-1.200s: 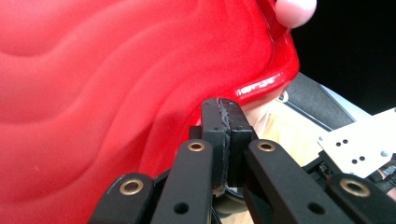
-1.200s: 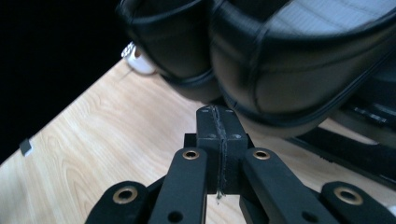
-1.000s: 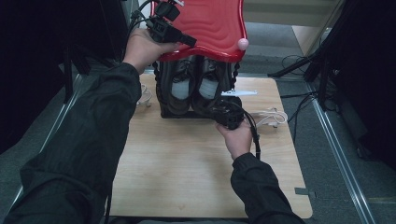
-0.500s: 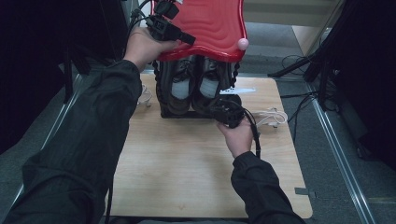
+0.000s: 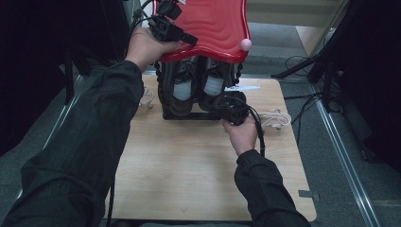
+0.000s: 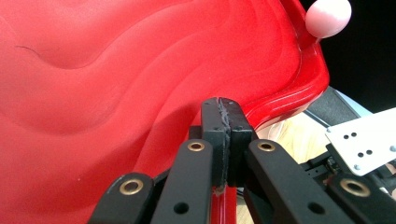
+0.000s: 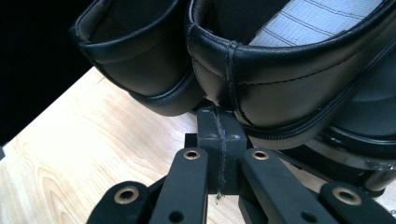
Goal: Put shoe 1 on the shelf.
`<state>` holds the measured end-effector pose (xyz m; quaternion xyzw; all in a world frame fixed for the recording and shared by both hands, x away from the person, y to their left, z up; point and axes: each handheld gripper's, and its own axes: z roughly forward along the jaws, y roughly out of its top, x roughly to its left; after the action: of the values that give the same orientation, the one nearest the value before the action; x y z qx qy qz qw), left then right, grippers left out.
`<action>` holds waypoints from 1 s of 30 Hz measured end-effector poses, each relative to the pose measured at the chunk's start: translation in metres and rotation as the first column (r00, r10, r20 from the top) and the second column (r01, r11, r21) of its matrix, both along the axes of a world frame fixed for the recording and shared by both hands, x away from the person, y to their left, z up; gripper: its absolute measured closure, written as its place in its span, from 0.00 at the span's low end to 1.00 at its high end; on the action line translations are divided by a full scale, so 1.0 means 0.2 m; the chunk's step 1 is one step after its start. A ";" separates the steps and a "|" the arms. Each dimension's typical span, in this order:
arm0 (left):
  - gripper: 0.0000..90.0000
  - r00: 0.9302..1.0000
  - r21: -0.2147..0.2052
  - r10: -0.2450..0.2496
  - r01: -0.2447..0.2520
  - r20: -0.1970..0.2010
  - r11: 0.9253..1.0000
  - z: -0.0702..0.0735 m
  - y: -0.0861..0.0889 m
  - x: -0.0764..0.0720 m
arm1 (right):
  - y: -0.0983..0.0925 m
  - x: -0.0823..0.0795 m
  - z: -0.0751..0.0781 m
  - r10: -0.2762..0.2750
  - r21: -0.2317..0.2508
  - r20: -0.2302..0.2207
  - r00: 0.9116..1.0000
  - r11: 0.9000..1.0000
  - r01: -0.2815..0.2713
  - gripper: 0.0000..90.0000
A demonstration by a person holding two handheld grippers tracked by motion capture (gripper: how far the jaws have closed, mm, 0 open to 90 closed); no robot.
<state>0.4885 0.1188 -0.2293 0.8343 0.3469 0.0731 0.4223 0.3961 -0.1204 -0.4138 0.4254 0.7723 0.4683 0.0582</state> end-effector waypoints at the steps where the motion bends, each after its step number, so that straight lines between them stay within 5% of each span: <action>1: 1.00 1.000 0.000 0.000 0.000 0.000 1.000 0.00 0.00 0.00 | 0.00 0.00 0.00 -0.003 -0.001 0.003 1.000 1.000 0.003 1.00; 11: 1.00 1.000 0.000 0.000 0.000 -0.001 1.000 0.00 0.00 0.00 | -0.08 0.08 0.04 -0.112 -0.040 0.050 0.992 0.993 0.114 1.00; 18: 1.00 1.000 0.010 0.002 -0.003 0.005 1.000 0.00 0.00 0.00 | -0.11 0.10 0.01 -0.163 -0.082 0.040 0.986 0.983 0.166 1.00; 22: 1.00 1.000 0.013 0.005 -0.005 0.009 1.000 0.00 0.00 0.00 | -0.11 0.08 -0.01 -0.127 -0.012 0.027 0.992 0.992 0.127 1.00; 25: 1.00 1.000 0.018 0.005 -0.005 0.011 1.000 0.00 0.00 0.00 | -0.06 0.04 -0.02 -0.075 -0.060 0.034 0.997 0.995 0.077 1.00; 30: 1.00 1.000 0.019 0.008 -0.008 0.008 1.000 0.00 0.00 0.00 | 0.03 -0.03 -0.02 -0.017 -0.045 0.041 0.999 0.999 0.018 1.00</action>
<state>0.4885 0.1179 -0.2297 0.8365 0.3476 0.0814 0.4156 0.3906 -0.1136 -0.4175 0.4210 0.7777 0.4585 0.0878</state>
